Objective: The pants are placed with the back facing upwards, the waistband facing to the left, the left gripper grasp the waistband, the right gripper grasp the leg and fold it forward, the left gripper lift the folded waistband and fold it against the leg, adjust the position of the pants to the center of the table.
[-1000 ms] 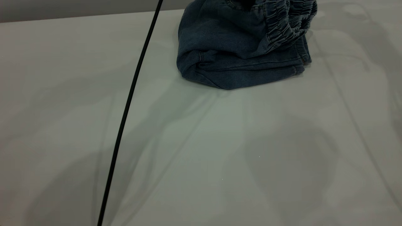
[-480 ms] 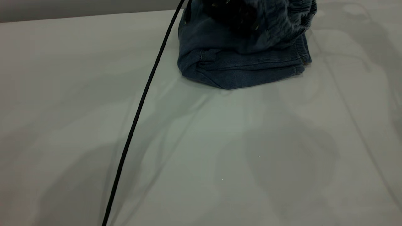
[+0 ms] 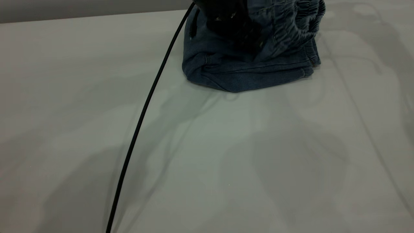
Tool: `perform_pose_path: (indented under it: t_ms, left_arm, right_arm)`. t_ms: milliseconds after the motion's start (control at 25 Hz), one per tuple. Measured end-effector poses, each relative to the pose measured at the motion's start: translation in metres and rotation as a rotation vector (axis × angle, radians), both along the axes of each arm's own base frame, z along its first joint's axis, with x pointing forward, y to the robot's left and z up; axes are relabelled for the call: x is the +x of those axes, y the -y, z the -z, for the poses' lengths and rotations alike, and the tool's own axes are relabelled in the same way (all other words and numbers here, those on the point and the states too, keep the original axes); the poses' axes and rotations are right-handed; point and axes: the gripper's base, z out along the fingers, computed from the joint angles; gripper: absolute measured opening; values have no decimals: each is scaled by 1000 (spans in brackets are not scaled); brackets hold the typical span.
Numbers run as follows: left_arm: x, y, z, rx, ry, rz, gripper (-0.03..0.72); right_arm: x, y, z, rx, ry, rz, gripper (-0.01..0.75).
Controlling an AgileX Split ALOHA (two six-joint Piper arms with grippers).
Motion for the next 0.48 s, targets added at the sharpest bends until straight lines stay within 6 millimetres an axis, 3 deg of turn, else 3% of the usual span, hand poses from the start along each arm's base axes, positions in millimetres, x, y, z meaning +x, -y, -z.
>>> perform_pose_path:
  t_ms: [480]
  left_arm:
    - [-43, -24, 5, 288, -486, 59, 488]
  right_arm:
    - [0, 0, 0, 0, 0, 0, 465]
